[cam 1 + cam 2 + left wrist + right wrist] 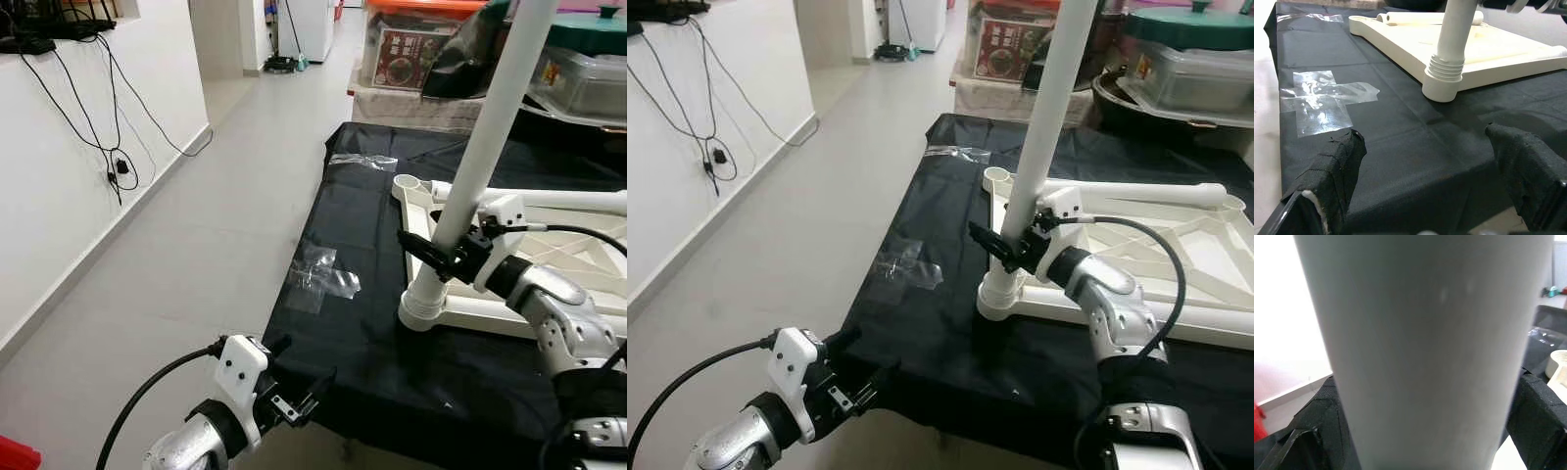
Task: Building children table
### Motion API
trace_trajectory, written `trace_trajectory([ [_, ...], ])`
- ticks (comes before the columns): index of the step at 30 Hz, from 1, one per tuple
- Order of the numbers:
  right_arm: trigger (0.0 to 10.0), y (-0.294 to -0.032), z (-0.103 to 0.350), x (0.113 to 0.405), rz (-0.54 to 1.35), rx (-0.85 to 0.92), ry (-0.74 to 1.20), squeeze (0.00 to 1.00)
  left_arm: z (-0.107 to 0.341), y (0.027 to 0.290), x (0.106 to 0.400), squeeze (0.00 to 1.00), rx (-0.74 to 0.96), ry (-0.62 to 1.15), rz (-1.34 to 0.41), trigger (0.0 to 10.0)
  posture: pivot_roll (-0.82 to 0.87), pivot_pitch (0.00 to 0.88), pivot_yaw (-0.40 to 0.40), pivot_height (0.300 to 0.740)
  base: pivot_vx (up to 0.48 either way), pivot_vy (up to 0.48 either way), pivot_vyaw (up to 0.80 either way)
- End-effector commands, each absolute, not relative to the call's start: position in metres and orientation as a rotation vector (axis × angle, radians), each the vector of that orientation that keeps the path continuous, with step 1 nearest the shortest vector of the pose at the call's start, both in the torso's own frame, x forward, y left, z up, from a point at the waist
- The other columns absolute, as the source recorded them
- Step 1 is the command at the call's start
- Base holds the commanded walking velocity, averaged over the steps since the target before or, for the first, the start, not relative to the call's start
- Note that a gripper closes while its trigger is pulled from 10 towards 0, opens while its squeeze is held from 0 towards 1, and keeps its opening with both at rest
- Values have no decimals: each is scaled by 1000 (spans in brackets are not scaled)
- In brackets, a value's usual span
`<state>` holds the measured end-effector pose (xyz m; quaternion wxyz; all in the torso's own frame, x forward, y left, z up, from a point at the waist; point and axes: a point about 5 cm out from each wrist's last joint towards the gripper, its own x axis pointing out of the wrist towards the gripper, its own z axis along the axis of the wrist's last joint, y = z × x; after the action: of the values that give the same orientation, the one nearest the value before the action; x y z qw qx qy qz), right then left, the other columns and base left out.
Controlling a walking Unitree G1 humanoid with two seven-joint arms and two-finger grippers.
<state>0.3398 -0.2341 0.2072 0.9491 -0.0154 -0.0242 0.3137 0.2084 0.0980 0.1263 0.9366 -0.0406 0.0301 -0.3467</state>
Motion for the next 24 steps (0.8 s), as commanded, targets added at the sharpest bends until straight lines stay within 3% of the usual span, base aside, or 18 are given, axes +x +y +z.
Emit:
trace_trajectory([
  [1, 10000, -234, 206, 341, 661, -40, -37, 0, 122, 97, 208, 0, -61, 78, -722, 10000, 66, 75, -34, 740, 0, 0, 0],
  [20, 10000, -239, 217, 347, 712, -61, -51, 0, 124, 97, 206, 0, -73, 52, -723, 10000, 64, 74, -33, 740, 0, 0, 0],
  [21, 0, -240, 217, 347, 715, -63, -50, 0, 124, 97, 206, 0, -73, 55, -723, 10000, 65, 77, -35, 740, 0, 0, 0],
  [24, 0, -239, 216, 347, 720, -67, -47, 0, 124, 97, 206, 0, -72, 59, -723, 10000, 64, 79, -35, 740, 0, 0, 0],
])
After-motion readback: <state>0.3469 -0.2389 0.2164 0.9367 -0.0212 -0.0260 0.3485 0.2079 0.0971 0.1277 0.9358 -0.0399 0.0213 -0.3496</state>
